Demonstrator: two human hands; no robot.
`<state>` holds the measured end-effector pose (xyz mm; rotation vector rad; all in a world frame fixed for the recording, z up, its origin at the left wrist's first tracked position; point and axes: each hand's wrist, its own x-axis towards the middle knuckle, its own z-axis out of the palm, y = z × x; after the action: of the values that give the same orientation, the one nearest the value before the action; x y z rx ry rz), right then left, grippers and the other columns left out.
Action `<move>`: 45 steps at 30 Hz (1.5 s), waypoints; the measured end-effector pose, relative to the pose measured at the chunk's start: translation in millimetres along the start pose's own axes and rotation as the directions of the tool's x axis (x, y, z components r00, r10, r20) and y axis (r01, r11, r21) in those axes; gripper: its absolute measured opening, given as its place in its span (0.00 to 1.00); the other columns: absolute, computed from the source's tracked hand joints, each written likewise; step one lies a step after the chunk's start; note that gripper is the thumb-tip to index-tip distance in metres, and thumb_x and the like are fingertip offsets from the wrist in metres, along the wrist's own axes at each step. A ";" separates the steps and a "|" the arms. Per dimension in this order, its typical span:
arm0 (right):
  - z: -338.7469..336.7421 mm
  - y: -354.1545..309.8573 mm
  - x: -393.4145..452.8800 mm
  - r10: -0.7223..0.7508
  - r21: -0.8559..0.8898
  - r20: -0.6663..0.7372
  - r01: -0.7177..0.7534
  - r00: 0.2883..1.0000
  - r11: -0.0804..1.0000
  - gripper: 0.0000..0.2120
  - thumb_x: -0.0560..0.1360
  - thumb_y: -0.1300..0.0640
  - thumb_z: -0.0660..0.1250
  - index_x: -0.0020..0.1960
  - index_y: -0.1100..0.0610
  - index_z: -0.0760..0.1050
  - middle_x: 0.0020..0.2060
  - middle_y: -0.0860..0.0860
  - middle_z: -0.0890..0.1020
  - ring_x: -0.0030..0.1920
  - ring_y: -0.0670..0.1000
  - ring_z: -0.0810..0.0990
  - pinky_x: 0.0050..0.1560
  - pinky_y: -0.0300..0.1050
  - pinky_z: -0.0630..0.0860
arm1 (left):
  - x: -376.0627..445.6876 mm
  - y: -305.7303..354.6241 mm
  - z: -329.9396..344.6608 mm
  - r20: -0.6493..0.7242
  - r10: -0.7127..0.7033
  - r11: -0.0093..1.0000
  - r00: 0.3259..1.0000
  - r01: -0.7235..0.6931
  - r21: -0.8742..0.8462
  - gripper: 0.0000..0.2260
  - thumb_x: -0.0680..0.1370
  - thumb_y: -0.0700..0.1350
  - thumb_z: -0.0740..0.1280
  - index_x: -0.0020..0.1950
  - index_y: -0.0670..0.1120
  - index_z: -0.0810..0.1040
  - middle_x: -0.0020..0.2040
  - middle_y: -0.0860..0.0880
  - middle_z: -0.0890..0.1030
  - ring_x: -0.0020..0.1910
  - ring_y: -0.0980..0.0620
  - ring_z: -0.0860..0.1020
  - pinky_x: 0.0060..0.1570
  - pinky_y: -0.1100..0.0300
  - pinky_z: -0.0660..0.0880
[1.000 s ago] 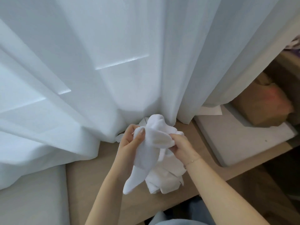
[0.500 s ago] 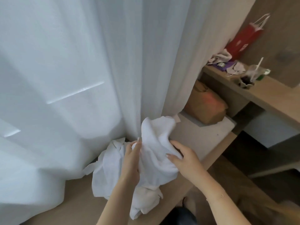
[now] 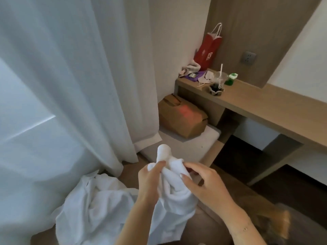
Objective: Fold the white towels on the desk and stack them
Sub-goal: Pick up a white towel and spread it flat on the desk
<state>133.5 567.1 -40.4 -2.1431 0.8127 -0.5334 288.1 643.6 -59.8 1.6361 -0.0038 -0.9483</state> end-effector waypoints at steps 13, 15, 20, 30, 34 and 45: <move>-185.2 160.8 -23.0 0.193 -0.404 -0.301 -0.308 0.934 0.861 0.36 0.74 0.26 0.45 0.77 0.43 0.56 0.77 0.42 0.55 0.72 0.38 0.44 0.71 0.41 0.38 | -30.0 -10.4 196.6 0.023 0.186 0.969 0.982 -0.187 0.162 0.08 0.75 0.55 0.71 0.47 0.53 0.77 0.43 0.52 0.81 0.42 0.52 0.79 0.32 0.61 0.71; -199.1 175.5 -22.6 0.214 -0.399 -0.320 -0.336 0.923 0.853 0.36 0.74 0.27 0.44 0.77 0.42 0.55 0.78 0.42 0.53 0.73 0.39 0.41 0.72 0.42 0.36 | -26.2 -2.7 220.1 0.081 0.218 0.950 0.973 -0.231 0.210 0.07 0.76 0.54 0.70 0.47 0.53 0.76 0.45 0.50 0.81 0.44 0.50 0.80 0.35 0.58 0.74; -237.1 211.9 -9.5 0.264 -0.362 -0.396 -0.414 0.880 0.835 0.35 0.74 0.27 0.45 0.77 0.41 0.54 0.77 0.41 0.53 0.73 0.38 0.41 0.71 0.41 0.37 | -5.7 21.8 286.6 0.244 0.291 0.908 0.925 -0.348 0.234 0.05 0.76 0.49 0.72 0.48 0.49 0.79 0.48 0.45 0.83 0.51 0.42 0.82 0.53 0.43 0.79; -324.2 295.3 74.3 0.401 -0.367 -0.581 -0.667 0.709 0.648 0.37 0.75 0.29 0.45 0.79 0.46 0.50 0.78 0.47 0.53 0.78 0.48 0.49 0.76 0.47 0.47 | 68.1 78.2 447.5 0.416 0.267 0.903 0.869 -0.377 0.208 0.08 0.76 0.50 0.71 0.46 0.46 0.77 0.41 0.48 0.81 0.42 0.50 0.80 0.37 0.57 0.73; -359.7 317.7 116.4 0.418 -0.387 -0.600 -0.705 0.682 0.594 0.36 0.76 0.30 0.44 0.79 0.45 0.48 0.79 0.46 0.50 0.78 0.47 0.45 0.76 0.45 0.43 | 99.0 106.0 509.7 0.521 0.218 0.906 0.825 -0.370 0.206 0.10 0.76 0.50 0.70 0.44 0.43 0.75 0.33 0.52 0.80 0.34 0.56 0.80 0.33 0.60 0.73; -453.7 400.0 130.8 0.496 -0.235 -0.689 -0.810 0.529 0.537 0.32 0.77 0.32 0.48 0.76 0.45 0.58 0.77 0.45 0.59 0.75 0.42 0.50 0.73 0.44 0.47 | 138.4 130.5 698.3 0.647 0.179 0.903 0.741 -0.385 0.191 0.12 0.75 0.52 0.71 0.43 0.45 0.74 0.33 0.54 0.78 0.32 0.59 0.77 0.34 0.59 0.72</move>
<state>-194.7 42.8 -58.0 -1.8530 2.2842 -0.5182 42.9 -36.1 -20.1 1.4698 -0.8846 -1.2448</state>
